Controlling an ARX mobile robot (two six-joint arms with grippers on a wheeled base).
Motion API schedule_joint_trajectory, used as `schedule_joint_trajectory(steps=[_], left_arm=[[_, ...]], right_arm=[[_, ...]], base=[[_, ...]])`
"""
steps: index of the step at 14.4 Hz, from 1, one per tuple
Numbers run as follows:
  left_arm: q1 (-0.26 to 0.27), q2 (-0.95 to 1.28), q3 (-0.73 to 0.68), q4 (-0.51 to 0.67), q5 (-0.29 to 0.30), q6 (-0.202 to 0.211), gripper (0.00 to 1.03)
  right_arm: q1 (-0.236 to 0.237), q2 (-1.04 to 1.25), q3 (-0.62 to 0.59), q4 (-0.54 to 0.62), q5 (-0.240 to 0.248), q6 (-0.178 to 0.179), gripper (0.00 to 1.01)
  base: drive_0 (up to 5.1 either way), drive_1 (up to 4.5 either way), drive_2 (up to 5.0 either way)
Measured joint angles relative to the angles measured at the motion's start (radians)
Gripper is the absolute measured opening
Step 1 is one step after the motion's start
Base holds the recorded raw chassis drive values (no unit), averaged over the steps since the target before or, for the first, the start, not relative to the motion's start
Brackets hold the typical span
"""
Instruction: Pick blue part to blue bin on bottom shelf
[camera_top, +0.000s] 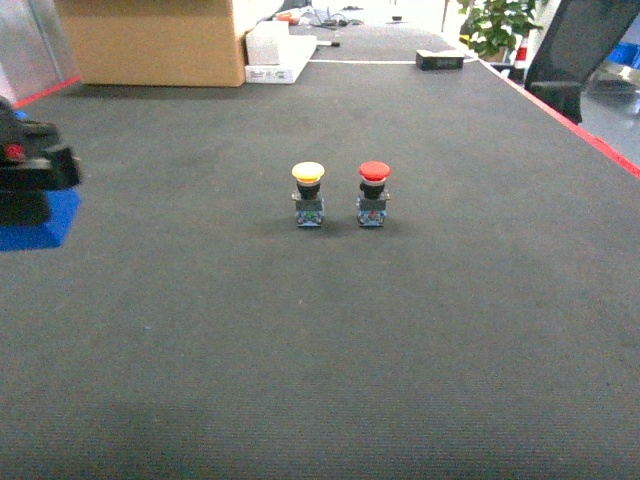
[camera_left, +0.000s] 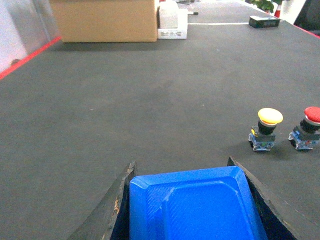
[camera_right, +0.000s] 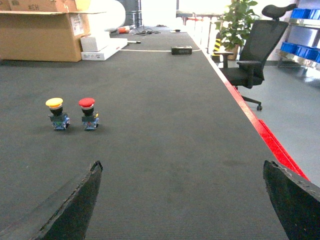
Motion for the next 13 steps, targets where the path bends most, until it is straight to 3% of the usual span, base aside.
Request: schedule_joint_trajectory(steps=[2,5,7,13], left_arm=[[-0.029,-0.276,-0.077,-0.146,-0.073,0.003,0.46],[-0.185,-0.716,-0.194,-0.473,-0.235,-0.002,0.46],[-0.182,-0.802,-0.193,-0.48,-0.266,-0.006,0.46],[-0.183,-0.789,-0.194,-0.489,-0.262,-0.006,0.46]], right_arm=[[0.0,0.0,0.0,0.0,0.0,0.0,0.98],[0.0,0.0,0.0,0.0,0.0,0.0,0.98],[0.0,0.0,0.0,0.0,0.0,0.0,0.98],[0.0,0.0,0.0,0.0,0.0,0.0,0.98]], base=[[0.0,0.0,0.0],[0.0,0.0,0.0],[0.0,0.0,0.0],[0.0,-0.66,0.7]])
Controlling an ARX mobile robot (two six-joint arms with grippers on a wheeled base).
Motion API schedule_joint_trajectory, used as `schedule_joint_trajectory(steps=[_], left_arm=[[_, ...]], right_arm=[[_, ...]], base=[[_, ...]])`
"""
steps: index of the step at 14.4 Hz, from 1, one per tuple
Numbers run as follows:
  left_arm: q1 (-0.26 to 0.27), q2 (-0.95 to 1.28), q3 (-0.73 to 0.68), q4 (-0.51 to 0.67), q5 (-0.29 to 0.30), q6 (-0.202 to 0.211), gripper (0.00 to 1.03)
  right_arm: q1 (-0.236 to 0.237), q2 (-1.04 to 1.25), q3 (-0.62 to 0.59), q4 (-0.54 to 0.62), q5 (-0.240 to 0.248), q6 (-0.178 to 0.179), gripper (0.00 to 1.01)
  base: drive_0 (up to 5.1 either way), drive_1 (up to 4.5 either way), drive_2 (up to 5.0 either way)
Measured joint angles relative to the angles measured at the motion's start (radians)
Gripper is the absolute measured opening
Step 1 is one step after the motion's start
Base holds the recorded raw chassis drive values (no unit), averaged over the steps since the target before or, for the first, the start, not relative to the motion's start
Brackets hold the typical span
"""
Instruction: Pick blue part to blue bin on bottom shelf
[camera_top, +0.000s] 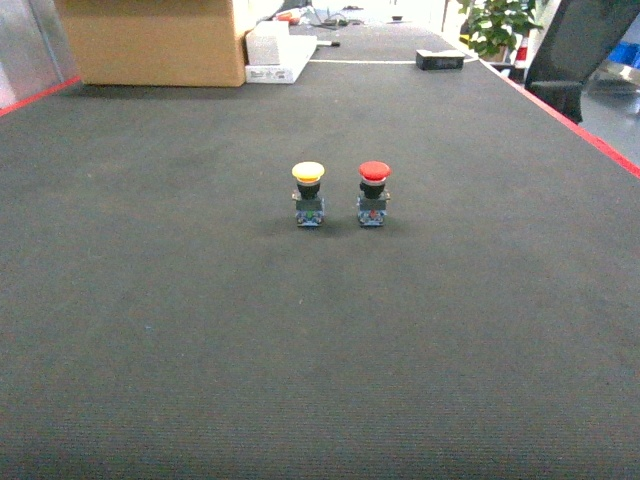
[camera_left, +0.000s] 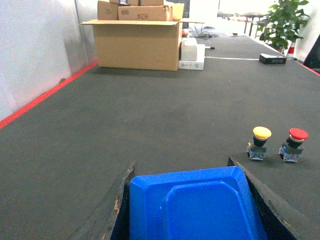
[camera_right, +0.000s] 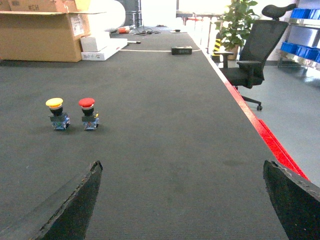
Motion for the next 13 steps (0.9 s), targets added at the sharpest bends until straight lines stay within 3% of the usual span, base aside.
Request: schedule_joint_trajectory(steps=[4,13], left_arm=[[0.0,0.004,0.0,-0.001,0.0,0.0,0.46],[0.001,-0.001,0.0,0.0,0.0,0.0,0.46]], right_arm=[[0.0,0.0,0.0,0.001,0.0,0.0,0.98],[0.0,0.0,0.0,0.0,-0.001,0.0,0.98]], base=[[0.0,-4.07,4.1],[-1.3,-1.33,-1.3]])
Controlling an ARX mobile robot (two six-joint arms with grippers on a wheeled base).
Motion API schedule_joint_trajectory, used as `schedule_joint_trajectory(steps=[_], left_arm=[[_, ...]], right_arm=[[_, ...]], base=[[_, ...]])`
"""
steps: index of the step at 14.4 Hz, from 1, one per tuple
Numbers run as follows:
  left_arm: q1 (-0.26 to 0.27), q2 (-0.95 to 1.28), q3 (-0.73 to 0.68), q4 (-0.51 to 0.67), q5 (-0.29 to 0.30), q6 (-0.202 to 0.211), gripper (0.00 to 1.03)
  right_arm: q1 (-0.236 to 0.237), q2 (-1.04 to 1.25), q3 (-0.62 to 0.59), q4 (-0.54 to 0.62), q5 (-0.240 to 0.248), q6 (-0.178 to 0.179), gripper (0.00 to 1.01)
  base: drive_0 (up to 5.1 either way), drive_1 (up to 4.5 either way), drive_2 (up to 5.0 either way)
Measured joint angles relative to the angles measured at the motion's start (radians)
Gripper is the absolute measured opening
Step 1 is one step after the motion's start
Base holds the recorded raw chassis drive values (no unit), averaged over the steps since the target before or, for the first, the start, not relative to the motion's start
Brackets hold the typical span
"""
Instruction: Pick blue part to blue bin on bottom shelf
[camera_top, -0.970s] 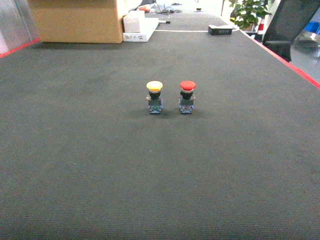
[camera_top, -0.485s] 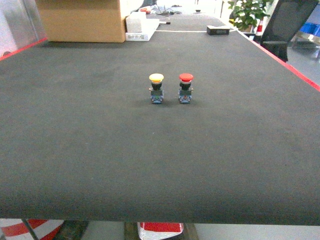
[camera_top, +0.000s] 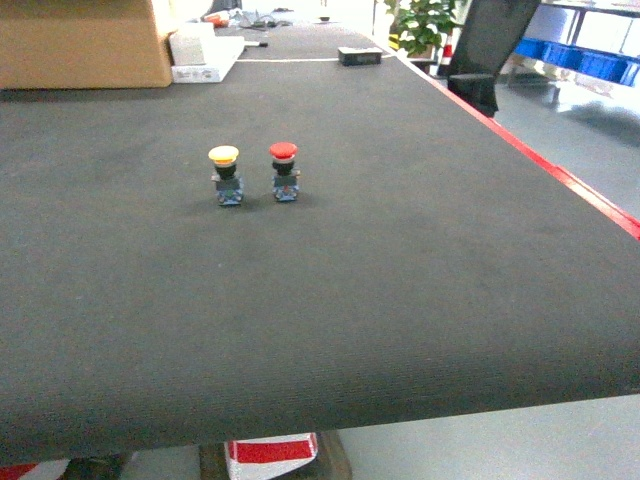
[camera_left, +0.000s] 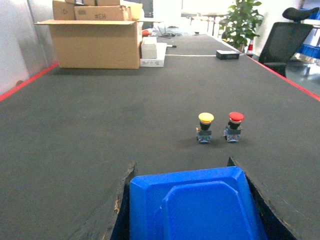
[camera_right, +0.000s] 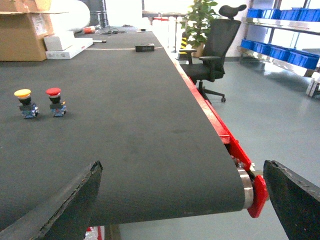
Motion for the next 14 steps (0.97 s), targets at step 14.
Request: schedule_joint_trajectory(steps=[14], left_arm=[[0.0,0.001,0.0,0.0,0.0,0.0,0.46]], right_arm=[[0.0,0.0,0.0,0.0,0.0,0.0,0.98]], base=[[-1.6,-1.61,-1.6]])
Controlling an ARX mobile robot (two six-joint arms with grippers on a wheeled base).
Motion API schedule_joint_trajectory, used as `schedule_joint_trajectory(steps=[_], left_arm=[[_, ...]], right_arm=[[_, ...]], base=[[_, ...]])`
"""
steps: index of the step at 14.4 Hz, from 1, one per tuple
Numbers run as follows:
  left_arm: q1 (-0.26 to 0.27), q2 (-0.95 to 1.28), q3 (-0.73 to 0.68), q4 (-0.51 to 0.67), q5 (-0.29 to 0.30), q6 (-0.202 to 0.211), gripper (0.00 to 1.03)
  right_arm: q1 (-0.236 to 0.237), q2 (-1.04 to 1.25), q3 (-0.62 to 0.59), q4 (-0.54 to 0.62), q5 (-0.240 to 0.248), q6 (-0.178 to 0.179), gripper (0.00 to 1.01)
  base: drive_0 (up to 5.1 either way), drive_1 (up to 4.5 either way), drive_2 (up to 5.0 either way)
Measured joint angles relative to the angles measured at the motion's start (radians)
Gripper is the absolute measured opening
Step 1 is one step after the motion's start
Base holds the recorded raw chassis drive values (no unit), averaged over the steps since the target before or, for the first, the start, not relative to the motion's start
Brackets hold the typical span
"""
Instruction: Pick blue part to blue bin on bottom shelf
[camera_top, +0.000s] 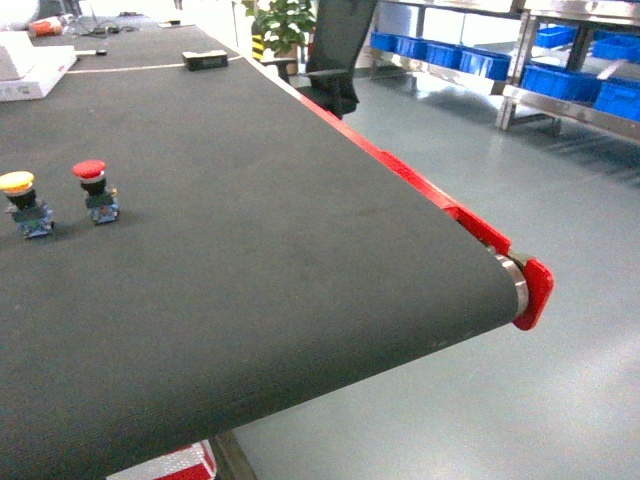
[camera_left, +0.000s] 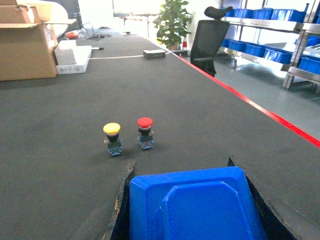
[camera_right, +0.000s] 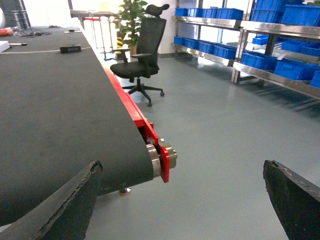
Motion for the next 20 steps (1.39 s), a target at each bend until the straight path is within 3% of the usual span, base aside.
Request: schedule_joint_trajectory(steps=[20], left_arm=[[0.0,0.0,0.0,0.0,0.0,0.0,0.46]], right_arm=[[0.0,0.0,0.0,0.0,0.0,0.0,0.98]], base=[[-1.6,-1.6,-1.6]])
